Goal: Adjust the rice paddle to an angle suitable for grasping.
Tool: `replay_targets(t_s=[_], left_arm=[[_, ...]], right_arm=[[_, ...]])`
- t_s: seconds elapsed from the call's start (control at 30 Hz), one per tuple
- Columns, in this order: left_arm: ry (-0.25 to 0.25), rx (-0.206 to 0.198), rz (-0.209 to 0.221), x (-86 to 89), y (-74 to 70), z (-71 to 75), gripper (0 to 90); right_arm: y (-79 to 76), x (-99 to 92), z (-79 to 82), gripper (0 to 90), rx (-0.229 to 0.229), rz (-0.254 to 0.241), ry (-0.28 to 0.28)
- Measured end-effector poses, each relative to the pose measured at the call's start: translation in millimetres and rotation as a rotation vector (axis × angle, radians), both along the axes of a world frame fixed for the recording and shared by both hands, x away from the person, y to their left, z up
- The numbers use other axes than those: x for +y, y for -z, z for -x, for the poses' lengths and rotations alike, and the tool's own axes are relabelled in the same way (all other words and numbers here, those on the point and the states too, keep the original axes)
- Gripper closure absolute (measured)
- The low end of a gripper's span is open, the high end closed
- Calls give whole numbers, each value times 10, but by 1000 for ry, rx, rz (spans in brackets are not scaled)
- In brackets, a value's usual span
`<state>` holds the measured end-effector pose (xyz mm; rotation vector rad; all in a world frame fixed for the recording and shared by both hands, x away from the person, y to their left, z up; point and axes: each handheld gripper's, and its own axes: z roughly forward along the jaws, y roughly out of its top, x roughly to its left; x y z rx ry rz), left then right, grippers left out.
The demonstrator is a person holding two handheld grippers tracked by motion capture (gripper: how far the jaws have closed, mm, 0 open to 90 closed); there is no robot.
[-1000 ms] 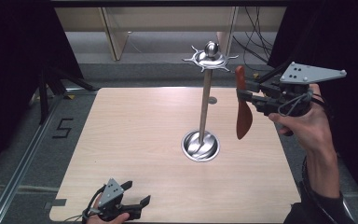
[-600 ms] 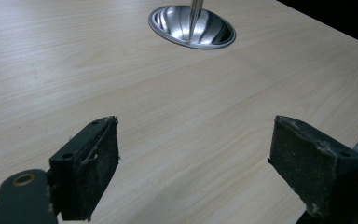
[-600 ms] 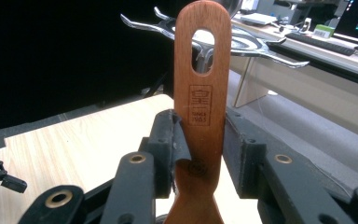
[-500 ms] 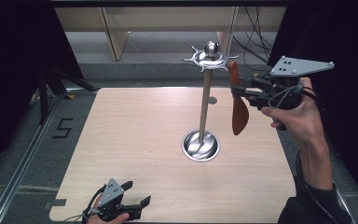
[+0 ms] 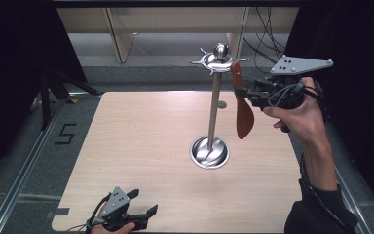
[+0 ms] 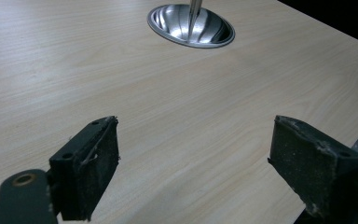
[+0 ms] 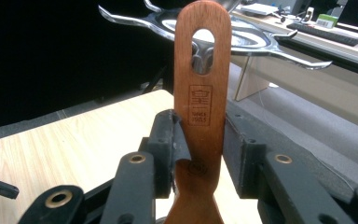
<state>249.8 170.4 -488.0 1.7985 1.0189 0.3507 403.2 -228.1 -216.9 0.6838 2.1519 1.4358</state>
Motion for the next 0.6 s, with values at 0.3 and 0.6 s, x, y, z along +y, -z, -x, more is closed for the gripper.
replay_targets(t_s=[0.3, 0.6], left_arm=[[21, -16, -12, 9, -1, -9, 150], [10, -4, -9, -6, -2, 4, 150]], right_arm=[[75, -5, -20, 669, 8, -10, -1], [84, -45, 7, 667, 12, -13, -6]])
